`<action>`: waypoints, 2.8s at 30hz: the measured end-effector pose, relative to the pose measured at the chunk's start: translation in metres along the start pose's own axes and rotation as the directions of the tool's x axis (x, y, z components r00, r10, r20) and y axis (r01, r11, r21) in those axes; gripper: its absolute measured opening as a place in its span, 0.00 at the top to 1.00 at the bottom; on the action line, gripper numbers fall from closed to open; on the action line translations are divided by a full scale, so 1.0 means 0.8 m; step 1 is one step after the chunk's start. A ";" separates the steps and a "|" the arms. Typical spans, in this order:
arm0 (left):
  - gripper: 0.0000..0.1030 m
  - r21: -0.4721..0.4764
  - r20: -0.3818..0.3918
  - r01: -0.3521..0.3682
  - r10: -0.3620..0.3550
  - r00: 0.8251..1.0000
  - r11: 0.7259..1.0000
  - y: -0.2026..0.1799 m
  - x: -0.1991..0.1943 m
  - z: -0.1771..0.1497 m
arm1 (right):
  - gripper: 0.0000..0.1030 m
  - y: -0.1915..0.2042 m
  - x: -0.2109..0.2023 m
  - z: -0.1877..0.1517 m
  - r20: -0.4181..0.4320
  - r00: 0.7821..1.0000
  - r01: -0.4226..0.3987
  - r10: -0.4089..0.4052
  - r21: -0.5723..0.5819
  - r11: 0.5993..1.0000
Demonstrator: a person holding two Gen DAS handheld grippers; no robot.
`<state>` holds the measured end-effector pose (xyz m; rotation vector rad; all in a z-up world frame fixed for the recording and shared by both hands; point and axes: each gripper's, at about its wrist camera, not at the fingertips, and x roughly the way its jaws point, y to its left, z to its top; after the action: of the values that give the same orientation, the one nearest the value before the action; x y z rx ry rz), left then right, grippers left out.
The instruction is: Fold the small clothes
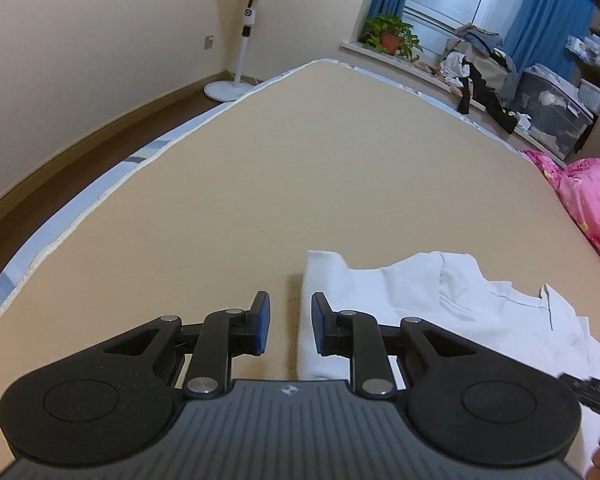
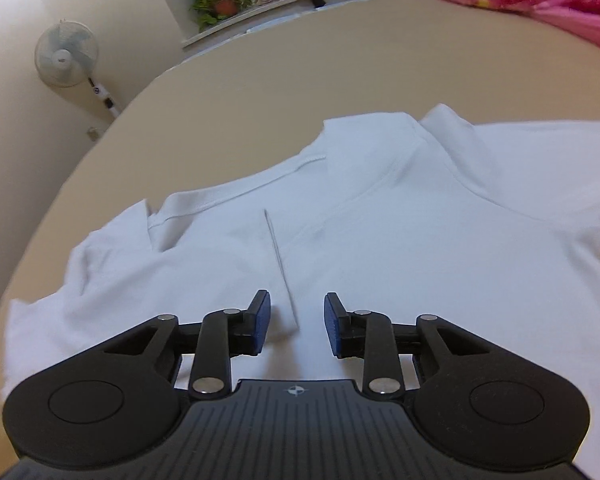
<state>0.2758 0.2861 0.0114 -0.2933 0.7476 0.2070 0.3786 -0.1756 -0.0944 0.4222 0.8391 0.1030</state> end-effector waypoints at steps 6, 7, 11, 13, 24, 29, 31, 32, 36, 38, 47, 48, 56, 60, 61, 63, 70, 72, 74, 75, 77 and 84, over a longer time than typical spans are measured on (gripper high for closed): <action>0.76 -0.031 0.019 -0.001 0.002 1.000 1.000 0.013 -0.005 0.004 | 1.00 0.033 -0.018 0.027 0.102 0.994 -0.013 0.028 -0.152 0.988; 0.76 -0.032 0.024 0.003 -0.002 1.000 0.999 0.011 -0.004 0.005 | 1.00 0.024 -0.038 0.040 0.147 0.988 -0.034 0.053 -0.129 0.991; 0.76 0.002 0.055 0.038 -0.038 0.998 0.999 -0.004 -0.008 0.003 | 1.00 -0.036 -0.119 0.082 0.341 0.940 0.006 0.021 -0.078 0.997; 0.76 0.024 0.057 0.069 -0.070 0.996 0.997 -0.019 -0.002 -0.001 | 1.00 -0.078 -0.135 0.091 0.385 0.922 0.072 -0.040 -0.071 0.995; 0.76 0.095 -0.091 0.261 -0.253 0.963 0.961 -0.108 0.056 -0.062 | 1.00 -0.184 -0.098 0.067 0.341 0.936 0.119 -0.089 -0.068 0.991; 0.64 0.304 -0.216 0.145 -0.080 0.973 0.941 -0.137 0.095 -0.098 | 0.95 -0.216 -0.069 0.070 0.193 0.930 0.315 -0.314 0.027 0.949; 0.63 0.316 -0.203 0.141 -0.079 0.976 0.938 -0.139 0.095 -0.096 | 0.95 -0.229 -0.083 0.072 0.210 0.918 0.316 -0.336 0.127 0.940; 0.64 0.309 -0.201 0.146 -0.086 0.976 0.940 -0.140 0.094 -0.094 | 0.95 -0.229 -0.092 0.073 0.239 0.928 0.259 -0.287 0.143 0.955; 0.64 0.280 -0.195 0.164 -0.111 0.974 0.946 -0.138 0.094 -0.088 | 0.87 -0.208 -0.100 0.076 0.260 0.965 -0.041 0.027 0.049 0.998; 0.63 0.292 -0.206 0.155 -0.096 0.974 0.944 -0.139 0.097 -0.091 | 0.85 -0.207 -0.076 0.073 0.143 0.988 -0.065 0.058 0.047 0.997; 0.60 0.255 -0.184 0.182 -0.137 0.973 0.950 -0.135 0.081 -0.083 | 0.75 -0.195 -0.076 0.067 0.140 0.990 0.010 -0.010 0.001 1.000; 0.60 0.250 -0.186 0.188 -0.143 0.972 0.950 -0.135 0.081 -0.084 | 0.73 -0.196 -0.064 0.064 0.077 0.997 0.005 -0.004 -0.006 1.000; 0.58 0.327 -0.201 0.151 -0.087 0.976 0.933 -0.147 0.083 -0.098 | 0.65 -0.202 -0.088 0.060 0.141 0.989 0.028 -0.033 0.035 0.999; 0.54 0.372 -0.214 0.151 -0.074 0.974 0.916 -0.156 0.086 -0.107 | 0.58 -0.212 -0.064 0.044 0.001 0.998 0.055 -0.055 -0.039 0.998; 0.52 0.387 -0.214 0.145 -0.064 0.975 0.911 -0.158 0.087 -0.109 | 0.58 -0.220 -0.065 0.044 0.013 0.995 0.098 -0.098 -0.015 0.995; 0.50 0.382 -0.222 0.150 -0.067 0.973 0.912 -0.155 0.087 -0.108 | 0.57 -0.243 -0.081 0.053 0.061 0.993 0.096 -0.102 0.096 0.991; 0.48 0.370 -0.247 0.165 -0.075 0.966 0.914 -0.152 0.096 -0.105 | 0.57 -0.350 -0.125 0.069 0.154 0.965 0.148 -0.212 0.346 0.926; 0.48 0.374 -0.247 0.163 -0.072 0.966 0.913 -0.153 0.096 -0.105 | 0.57 -0.389 -0.132 0.068 0.155 0.950 0.183 -0.270 0.424 0.887; 0.47 0.374 -0.251 0.165 -0.072 0.965 0.912 -0.154 0.098 -0.104 | 0.57 -0.426 -0.135 0.063 0.154 0.935 0.209 -0.318 0.486 0.849; 0.47 0.373 -0.253 0.167 -0.073 0.965 0.913 -0.154 0.099 -0.103 | 0.57 -0.441 -0.136 0.062 0.152 0.929 0.217 -0.337 0.511 0.831; 0.46 0.369 -0.257 0.171 -0.077 0.963 0.913 -0.153 0.100 -0.102 | 0.57 -0.471 -0.135 0.052 0.151 0.919 0.228 -0.365 0.552 0.802; 0.44 0.369 -0.258 0.170 -0.075 0.963 0.914 -0.156 0.102 -0.102 | 0.58 -0.544 -0.138 0.029 0.162 0.914 0.174 -0.372 0.671 0.721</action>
<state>0.3181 0.1481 -0.0788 0.0165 0.9869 -0.1028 0.2888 -0.6079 -0.1788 0.9367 0.6182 -0.5445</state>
